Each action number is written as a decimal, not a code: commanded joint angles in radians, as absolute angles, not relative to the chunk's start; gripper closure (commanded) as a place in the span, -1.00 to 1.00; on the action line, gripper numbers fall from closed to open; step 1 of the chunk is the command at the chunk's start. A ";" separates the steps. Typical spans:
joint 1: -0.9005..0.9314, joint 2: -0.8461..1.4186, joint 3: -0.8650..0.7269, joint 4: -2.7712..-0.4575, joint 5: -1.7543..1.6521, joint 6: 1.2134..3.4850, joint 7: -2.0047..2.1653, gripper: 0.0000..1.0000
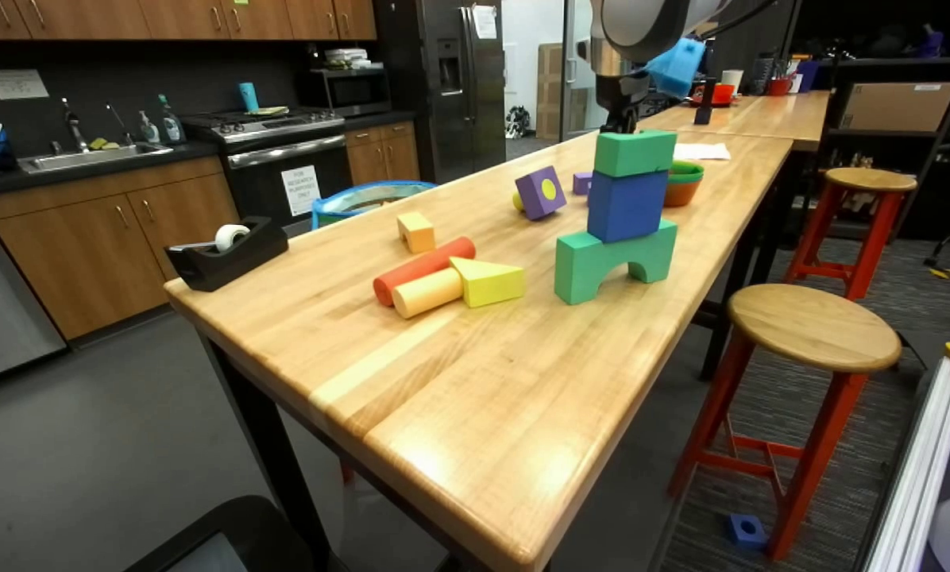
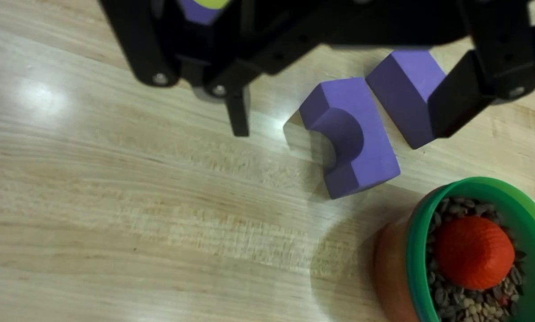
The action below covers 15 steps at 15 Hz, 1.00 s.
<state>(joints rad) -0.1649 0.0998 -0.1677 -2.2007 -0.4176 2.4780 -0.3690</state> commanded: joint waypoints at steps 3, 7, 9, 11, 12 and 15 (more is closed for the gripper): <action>-0.214 0.173 -0.161 -2.168 -0.293 2.532 -0.606 -1.00; -0.247 0.203 -0.158 -2.146 -0.217 2.530 -0.722 -1.00; -0.259 0.212 -0.158 -2.135 -0.192 2.524 -0.758 -1.00; -0.266 0.220 -0.157 -2.125 -0.172 2.521 -0.781 -1.00; -0.269 0.224 -0.156 -2.120 -0.164 2.521 -0.791 -1.00; -0.272 0.233 -0.150 -2.101 -0.131 2.514 -0.815 -1.00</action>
<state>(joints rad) -0.2568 0.2178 -0.1659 -2.1325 -0.1705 2.5257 -0.7720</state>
